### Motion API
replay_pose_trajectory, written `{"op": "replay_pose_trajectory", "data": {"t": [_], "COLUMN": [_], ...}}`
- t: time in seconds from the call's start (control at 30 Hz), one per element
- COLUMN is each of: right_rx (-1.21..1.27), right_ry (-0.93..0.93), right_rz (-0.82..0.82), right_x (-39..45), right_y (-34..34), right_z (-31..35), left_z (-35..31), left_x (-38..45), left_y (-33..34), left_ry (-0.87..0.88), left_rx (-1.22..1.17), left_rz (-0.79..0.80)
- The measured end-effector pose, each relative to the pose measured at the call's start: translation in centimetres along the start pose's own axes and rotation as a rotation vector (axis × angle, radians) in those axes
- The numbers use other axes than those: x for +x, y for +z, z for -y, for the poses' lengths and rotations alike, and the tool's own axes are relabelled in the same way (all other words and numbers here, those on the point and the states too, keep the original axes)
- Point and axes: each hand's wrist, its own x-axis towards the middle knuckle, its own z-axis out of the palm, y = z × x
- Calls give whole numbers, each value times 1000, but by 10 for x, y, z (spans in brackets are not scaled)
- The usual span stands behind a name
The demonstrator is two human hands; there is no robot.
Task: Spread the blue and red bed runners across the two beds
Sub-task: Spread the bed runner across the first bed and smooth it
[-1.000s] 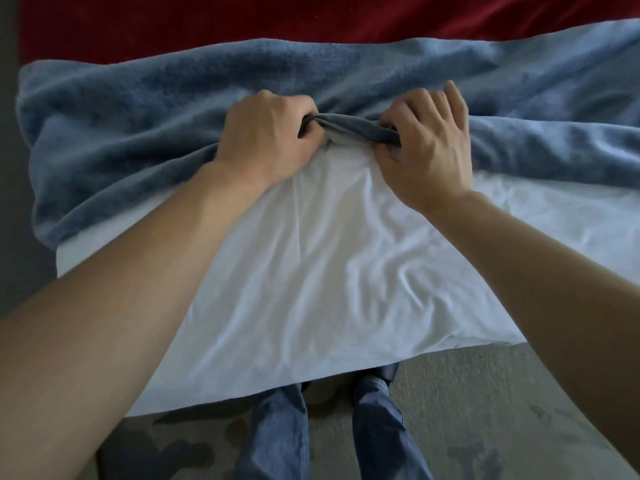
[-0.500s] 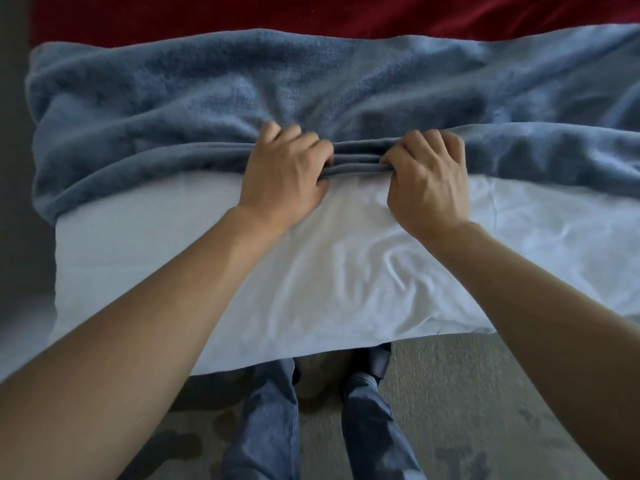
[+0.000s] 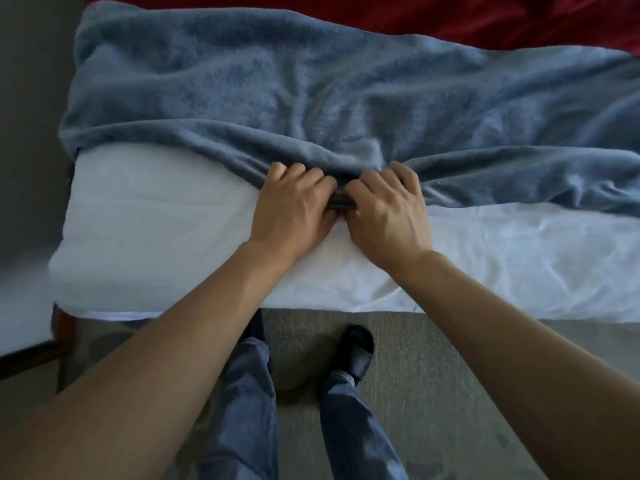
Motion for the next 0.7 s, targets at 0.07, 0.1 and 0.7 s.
{"op": "replay_pose_trajectory", "data": {"t": [0.07, 0.1, 0.7], "right_rx": [7, -6, -65], "right_ry": [-11, -2, 22], "right_rz": [8, 24, 45], "right_x": [4, 3, 32], "right_y": [3, 3, 17], "right_z": [8, 8, 65], "left_z": [3, 8, 124], "left_x": [-2, -4, -35], "left_y": [1, 0, -35], "left_ry": [-35, -56, -91], "left_rx": [22, 34, 86], "left_rz": [-21, -13, -84]}}
